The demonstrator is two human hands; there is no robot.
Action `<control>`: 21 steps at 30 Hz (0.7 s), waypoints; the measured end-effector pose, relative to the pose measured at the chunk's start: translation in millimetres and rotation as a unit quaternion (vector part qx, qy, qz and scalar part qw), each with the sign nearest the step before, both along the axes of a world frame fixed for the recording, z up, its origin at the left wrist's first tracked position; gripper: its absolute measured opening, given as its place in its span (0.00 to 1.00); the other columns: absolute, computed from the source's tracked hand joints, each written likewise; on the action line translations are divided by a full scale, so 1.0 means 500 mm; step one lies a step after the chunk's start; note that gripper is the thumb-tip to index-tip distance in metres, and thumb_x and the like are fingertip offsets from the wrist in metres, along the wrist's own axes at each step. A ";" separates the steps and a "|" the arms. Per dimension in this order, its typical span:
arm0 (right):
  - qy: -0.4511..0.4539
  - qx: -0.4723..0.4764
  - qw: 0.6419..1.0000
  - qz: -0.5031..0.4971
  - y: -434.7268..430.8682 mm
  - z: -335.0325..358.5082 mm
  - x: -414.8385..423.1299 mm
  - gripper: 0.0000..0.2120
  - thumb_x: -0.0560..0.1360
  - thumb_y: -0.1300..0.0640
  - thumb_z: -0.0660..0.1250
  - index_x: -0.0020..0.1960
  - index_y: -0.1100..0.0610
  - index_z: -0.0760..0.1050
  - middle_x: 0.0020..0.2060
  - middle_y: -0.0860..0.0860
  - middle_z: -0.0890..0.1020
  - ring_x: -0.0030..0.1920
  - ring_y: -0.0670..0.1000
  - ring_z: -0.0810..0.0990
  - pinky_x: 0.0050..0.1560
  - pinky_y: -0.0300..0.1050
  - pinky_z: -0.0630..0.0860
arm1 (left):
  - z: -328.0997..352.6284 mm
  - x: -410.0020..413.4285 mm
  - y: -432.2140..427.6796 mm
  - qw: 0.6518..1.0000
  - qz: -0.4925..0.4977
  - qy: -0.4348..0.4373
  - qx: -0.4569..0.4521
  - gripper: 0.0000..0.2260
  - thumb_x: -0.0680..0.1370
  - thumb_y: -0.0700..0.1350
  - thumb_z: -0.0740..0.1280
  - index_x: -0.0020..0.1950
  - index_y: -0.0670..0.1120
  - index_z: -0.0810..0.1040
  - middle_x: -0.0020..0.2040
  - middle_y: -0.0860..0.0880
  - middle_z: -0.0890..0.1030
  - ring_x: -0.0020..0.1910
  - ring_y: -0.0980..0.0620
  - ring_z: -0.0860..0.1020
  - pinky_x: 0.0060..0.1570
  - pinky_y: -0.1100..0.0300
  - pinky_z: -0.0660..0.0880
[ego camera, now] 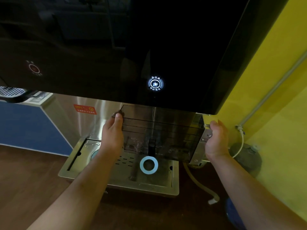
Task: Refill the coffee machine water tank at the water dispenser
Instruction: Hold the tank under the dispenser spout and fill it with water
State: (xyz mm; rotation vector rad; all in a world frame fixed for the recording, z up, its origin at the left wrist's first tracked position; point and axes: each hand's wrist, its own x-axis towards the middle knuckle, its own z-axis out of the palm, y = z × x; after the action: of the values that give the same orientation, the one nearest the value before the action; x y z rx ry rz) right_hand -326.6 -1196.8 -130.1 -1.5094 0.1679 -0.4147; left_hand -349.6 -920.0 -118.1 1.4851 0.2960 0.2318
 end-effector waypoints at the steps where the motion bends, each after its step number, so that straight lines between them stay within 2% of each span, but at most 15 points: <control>1: 0.000 -0.007 1.000 -0.002 0.001 0.001 0.000 0.14 0.71 0.51 0.58 0.28 0.47 0.72 0.24 0.44 0.72 0.29 0.49 0.69 0.40 0.50 0.65 | 0.001 0.000 -0.001 1.000 -0.003 0.000 -0.006 0.14 0.86 0.47 0.53 0.45 0.54 0.74 0.31 0.65 0.82 0.32 0.70 0.80 0.33 0.74 0.74; 3: -0.005 -0.005 1.000 -0.003 0.003 0.002 -0.001 0.13 0.72 0.51 0.58 0.30 0.49 0.73 0.26 0.44 0.73 0.31 0.49 0.71 0.41 0.49 0.66 | 0.003 -0.001 -0.004 1.000 -0.005 0.003 -0.017 0.14 0.86 0.46 0.52 0.46 0.54 0.74 0.31 0.66 0.82 0.32 0.71 0.80 0.31 0.76 0.73; 6: -0.017 0.006 1.000 0.011 0.004 0.002 -0.001 0.14 0.73 0.53 0.57 0.30 0.49 0.72 0.25 0.44 0.75 0.29 0.46 0.72 0.38 0.46 0.67 | 0.007 0.000 -0.006 1.000 -0.004 0.002 -0.022 0.14 0.86 0.45 0.52 0.47 0.54 0.74 0.31 0.67 0.82 0.33 0.71 0.80 0.31 0.76 0.73; 10: -0.017 -0.011 1.000 0.011 0.001 0.003 0.000 0.15 0.73 0.52 0.57 0.29 0.47 0.71 0.24 0.44 0.72 0.28 0.46 0.70 0.37 0.48 0.65 | 0.006 0.002 -0.009 1.000 -0.004 0.001 -0.024 0.14 0.86 0.45 0.52 0.47 0.54 0.75 0.32 0.67 0.83 0.34 0.72 0.80 0.32 0.77 0.73; 13: -0.011 -0.002 1.000 0.003 0.000 0.001 0.001 0.13 0.73 0.52 0.57 0.30 0.49 0.69 0.24 0.44 0.72 0.27 0.46 0.70 0.37 0.47 0.65 | 0.003 0.001 -0.009 1.000 -0.001 0.000 -0.021 0.14 0.86 0.46 0.53 0.47 0.54 0.75 0.32 0.67 0.83 0.34 0.72 0.80 0.33 0.77 0.73; 16: -0.002 -0.009 1.000 0.000 -0.004 -0.003 0.003 0.11 0.72 0.50 0.58 0.32 0.50 0.72 0.27 0.47 0.73 0.32 0.51 0.72 0.40 0.49 0.67 | 0.004 -0.001 -0.009 1.000 -0.001 0.000 -0.018 0.14 0.86 0.46 0.53 0.47 0.54 0.75 0.32 0.67 0.83 0.34 0.72 0.80 0.33 0.77 0.73; 21: 0.002 -0.014 1.000 -0.007 -0.003 -0.006 -0.001 0.11 0.71 0.48 0.59 0.32 0.49 0.73 0.28 0.47 0.73 0.33 0.53 0.72 0.42 0.51 0.67 | 0.004 -0.003 -0.009 1.000 -0.004 -0.003 -0.021 0.14 0.86 0.46 0.52 0.48 0.55 0.74 0.33 0.68 0.83 0.35 0.72 0.80 0.33 0.77 0.73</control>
State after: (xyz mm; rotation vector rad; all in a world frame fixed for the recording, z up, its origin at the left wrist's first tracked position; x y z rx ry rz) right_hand -326.9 -1198.4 -133.2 -1.5378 0.1760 -0.4269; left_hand -351.2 -924.6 -116.3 1.4433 0.2886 0.2209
